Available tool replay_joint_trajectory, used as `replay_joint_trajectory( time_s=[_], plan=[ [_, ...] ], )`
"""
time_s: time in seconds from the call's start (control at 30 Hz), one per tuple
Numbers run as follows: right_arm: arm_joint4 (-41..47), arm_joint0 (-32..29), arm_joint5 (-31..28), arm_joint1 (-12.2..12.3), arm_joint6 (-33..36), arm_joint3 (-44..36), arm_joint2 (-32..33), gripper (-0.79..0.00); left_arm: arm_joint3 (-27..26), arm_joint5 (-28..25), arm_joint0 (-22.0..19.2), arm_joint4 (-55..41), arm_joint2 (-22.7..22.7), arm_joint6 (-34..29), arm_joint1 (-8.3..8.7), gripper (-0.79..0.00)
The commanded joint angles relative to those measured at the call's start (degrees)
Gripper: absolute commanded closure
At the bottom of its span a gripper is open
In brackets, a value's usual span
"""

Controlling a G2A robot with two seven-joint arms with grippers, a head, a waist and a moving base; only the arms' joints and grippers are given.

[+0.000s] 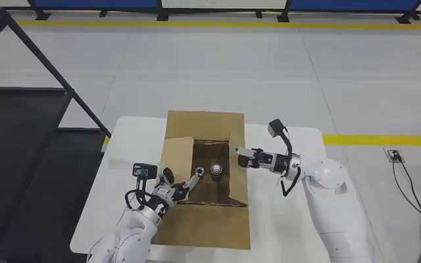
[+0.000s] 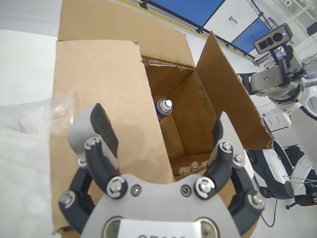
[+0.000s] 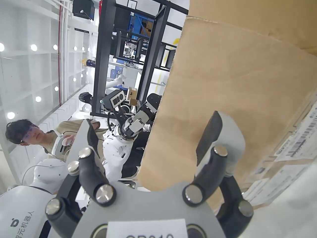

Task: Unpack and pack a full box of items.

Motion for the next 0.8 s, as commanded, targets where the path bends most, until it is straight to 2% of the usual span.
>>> replay_joint_trajectory(
  time_s=[0.0,0.13,0.27,0.6,0.77],
  plan=[
    [0.1,-0.1,0.4,0.0,-0.2,0.3,-0.2,-0.785,0.0,0.0,0.0,0.0,0.0,0.0,0.00,-0.785],
    [1.4,1.7,3.7,-0.5,-2.5,2.8,-3.9,-0.785,-0.5,-1.0,0.3,-3.7,-1.6,-2.1,0.13,-0.785],
    [1.0,4.7,5.1,-0.9,-3.9,6.7,-7.7,-0.785,-0.2,0.8,0.1,-5.7,-2.5,-2.9,0.11,-0.785],
    [1.9,8.4,3.9,-1.3,-5.4,12.8,-12.7,-0.785,2.9,1.5,-1.6,-8.6,-2.2,-6.3,0.09,-0.785],
    [-1.5,8.9,0.8,-1.3,-7.1,13.4,-15.3,-0.785,3.7,1.1,-2.1,-9.6,-1.8,-6.6,0.06,-0.785]
  ],
)
